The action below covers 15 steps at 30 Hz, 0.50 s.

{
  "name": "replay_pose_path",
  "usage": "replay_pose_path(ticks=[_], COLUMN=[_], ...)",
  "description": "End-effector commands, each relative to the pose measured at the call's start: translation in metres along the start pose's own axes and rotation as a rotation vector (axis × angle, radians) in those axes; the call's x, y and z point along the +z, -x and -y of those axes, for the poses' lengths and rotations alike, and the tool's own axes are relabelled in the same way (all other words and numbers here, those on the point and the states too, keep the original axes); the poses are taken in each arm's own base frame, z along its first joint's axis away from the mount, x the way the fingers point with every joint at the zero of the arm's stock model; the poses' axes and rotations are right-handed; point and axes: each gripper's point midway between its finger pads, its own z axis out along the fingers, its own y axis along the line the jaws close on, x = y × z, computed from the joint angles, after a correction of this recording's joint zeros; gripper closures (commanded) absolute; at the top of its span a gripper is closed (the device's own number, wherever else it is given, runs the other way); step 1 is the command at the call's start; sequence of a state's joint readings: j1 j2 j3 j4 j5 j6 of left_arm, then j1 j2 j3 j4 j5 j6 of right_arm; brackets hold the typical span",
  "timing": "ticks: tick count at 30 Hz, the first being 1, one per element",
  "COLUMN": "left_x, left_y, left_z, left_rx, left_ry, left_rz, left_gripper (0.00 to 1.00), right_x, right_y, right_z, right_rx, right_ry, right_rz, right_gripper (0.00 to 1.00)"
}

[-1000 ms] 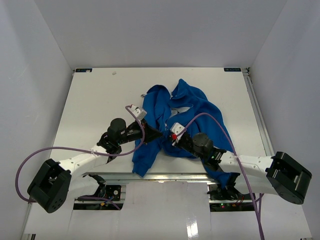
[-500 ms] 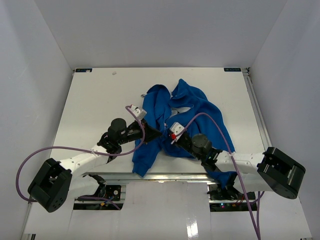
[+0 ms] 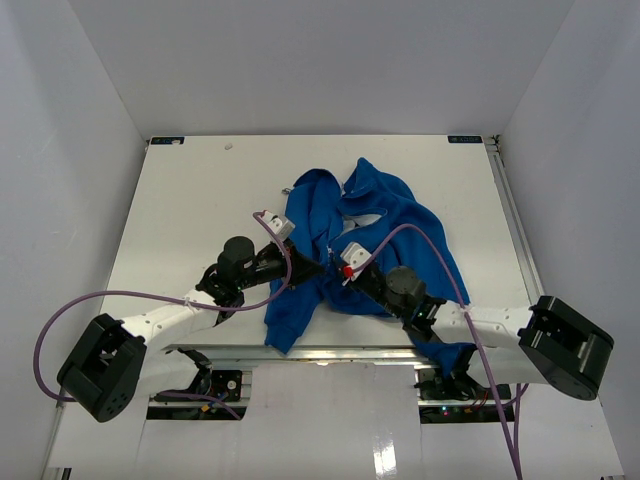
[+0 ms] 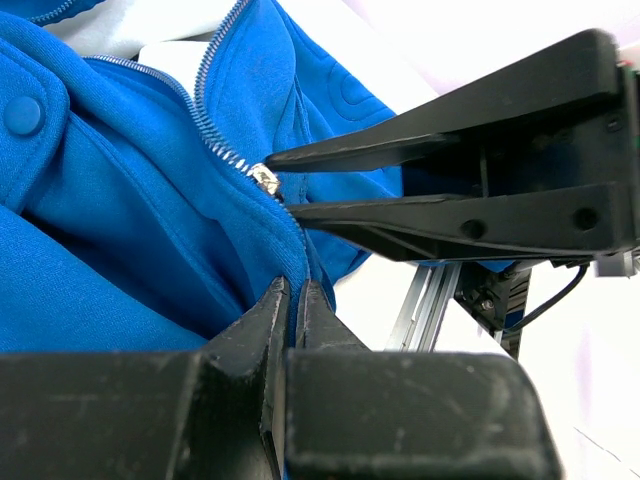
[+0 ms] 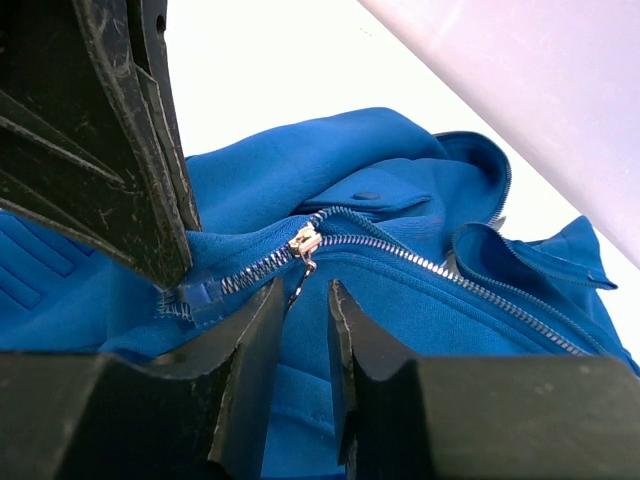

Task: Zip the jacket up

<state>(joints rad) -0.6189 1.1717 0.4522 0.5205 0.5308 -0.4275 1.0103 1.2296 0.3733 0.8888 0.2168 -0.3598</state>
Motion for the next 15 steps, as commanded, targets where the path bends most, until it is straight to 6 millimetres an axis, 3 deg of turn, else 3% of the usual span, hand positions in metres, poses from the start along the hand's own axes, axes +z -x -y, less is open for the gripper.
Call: replay_pose_path(ticks=[1,9,12,15], left_x=[-0.001,0.000,0.000,-0.001], left_y=[0.003,0.002,0.000,-0.002], left_z=[-0.001,0.002,0.002,-0.001], left_rx=[0.011,0.008,0.004,-0.004], left_ry=[0.006,-0.011,-0.013,0.003], left_rz=[0.009,0.000,-0.007,-0.015], left_gripper=[1.00,1.00,1.00,1.00], right_x=[0.014,0.026,0.030,0.027], right_y=[0.015,0.018,0.018,0.022], right_z=[0.000,0.007,0.011,0.026], right_rx=[0.002,0.001,-0.004,-0.014], right_ry=[0.002,-0.046,-0.067,-0.137], right_rz=[0.029,0.034,0.031,0.044], right_gripper=[0.68,0.71,0.90,0.92])
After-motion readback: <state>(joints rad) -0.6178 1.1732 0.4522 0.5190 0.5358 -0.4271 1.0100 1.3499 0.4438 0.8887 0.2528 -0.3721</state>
